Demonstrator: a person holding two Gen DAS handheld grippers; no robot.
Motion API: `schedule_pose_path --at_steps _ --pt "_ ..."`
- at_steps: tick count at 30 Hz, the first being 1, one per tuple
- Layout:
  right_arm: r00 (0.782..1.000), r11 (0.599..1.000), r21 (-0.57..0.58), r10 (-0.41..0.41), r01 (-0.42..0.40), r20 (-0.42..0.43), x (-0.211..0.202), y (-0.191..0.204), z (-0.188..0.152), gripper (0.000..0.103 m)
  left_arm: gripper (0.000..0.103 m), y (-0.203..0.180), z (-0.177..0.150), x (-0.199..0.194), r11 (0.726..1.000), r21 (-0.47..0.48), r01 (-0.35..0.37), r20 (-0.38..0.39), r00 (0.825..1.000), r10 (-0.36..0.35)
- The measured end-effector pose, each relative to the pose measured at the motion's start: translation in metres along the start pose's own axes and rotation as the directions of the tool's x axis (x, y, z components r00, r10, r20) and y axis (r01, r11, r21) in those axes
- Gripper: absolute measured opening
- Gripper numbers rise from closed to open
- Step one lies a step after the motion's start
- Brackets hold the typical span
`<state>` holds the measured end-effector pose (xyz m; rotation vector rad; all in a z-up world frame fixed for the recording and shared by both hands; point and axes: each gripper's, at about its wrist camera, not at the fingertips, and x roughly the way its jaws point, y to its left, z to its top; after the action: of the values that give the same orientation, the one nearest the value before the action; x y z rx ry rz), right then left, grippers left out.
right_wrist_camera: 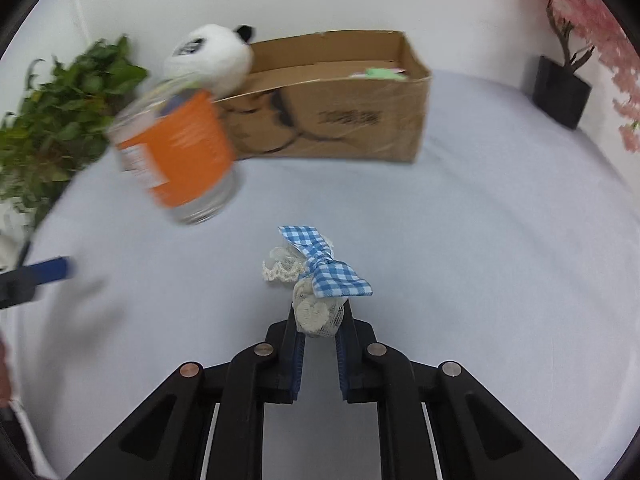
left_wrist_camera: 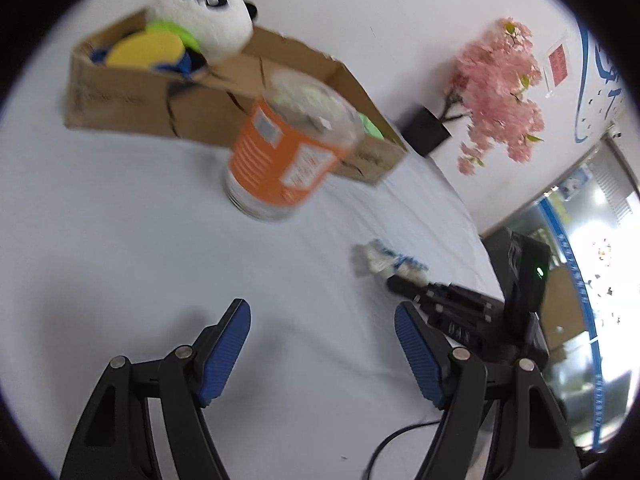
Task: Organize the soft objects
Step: 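Move the right gripper to the gingham lace sachet and grasp it, then carry the gingham lace sachet into the box and release it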
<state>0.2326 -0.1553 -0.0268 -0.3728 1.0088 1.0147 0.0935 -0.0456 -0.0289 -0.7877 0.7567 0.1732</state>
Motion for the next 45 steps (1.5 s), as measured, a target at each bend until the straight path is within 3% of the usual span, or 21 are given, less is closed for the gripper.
schedule_pose_path --at_steps 3,7,9,10,11,17,22,26,29,32,39,45 --pt "0.997 0.996 -0.034 0.077 -0.077 -0.006 -0.011 0.03 -0.028 0.012 0.074 0.002 -0.007 0.015 0.995 -0.045 0.087 -0.063 0.994 -0.09" --pt "0.99 0.989 -0.041 0.141 -0.142 -0.029 -0.018 0.055 -0.052 0.017 0.074 0.0 -0.017 0.03 0.991 -0.064 0.115 -0.143 0.982 -0.123" --pt "0.991 0.992 -0.043 0.12 -0.122 -0.054 -0.024 0.064 -0.061 0.036 0.074 0.001 -0.021 0.032 0.986 -0.08 0.144 -0.16 0.975 -0.155" --pt "0.99 0.99 -0.045 0.132 -0.134 -0.047 -0.031 0.066 -0.066 0.055 0.074 0.001 -0.024 0.034 0.984 -0.086 0.155 -0.166 0.972 -0.167" --pt "0.988 0.987 -0.055 0.148 -0.15 -0.037 -0.039 0.067 -0.072 0.067 0.074 0.001 -0.027 0.035 0.982 -0.093 0.166 -0.173 0.968 -0.18" --pt "0.989 0.983 -0.108 0.15 -0.15 -0.008 -0.057 0.063 -0.077 0.067 0.071 -0.001 -0.03 0.049 0.967 -0.148 0.208 -0.18 0.956 -0.233" --pt "0.982 0.977 -0.103 0.183 -0.186 -0.042 -0.037 0.064 -0.063 0.056 0.05 0.0 -0.025 0.06 0.967 -0.174 0.188 -0.178 0.959 -0.219" --pt "0.981 0.976 -0.106 0.187 -0.192 -0.054 -0.025 0.072 -0.057 0.034 0.023 0.003 -0.02 0.069 0.974 -0.184 0.133 -0.195 0.966 -0.169" --pt "0.986 0.985 -0.059 0.161 -0.164 -0.051 -0.023 0.065 -0.054 0.018 0.017 -0.001 -0.018 0.074 0.979 -0.165 0.124 -0.206 0.966 -0.157" --pt "0.986 0.987 -0.022 0.16 -0.161 -0.052 -0.025 0.056 -0.053 0.016 0.011 -0.014 -0.014 0.081 0.984 -0.12 0.131 -0.219 0.963 -0.154" --pt "1.0 1.0 0.029 -0.001 0.0 0.015 -0.037 0.017 -0.051 0.012 0.009 -0.061 0.013 0.126 0.984 -0.004 0.181 -0.277 0.945 -0.175" --pt "0.986 0.985 0.099 -0.148 0.14 0.08 -0.041 -0.037 -0.027 0.009 0.008 -0.099 0.053 0.162 0.972 0.06 0.228 -0.258 0.944 -0.206"
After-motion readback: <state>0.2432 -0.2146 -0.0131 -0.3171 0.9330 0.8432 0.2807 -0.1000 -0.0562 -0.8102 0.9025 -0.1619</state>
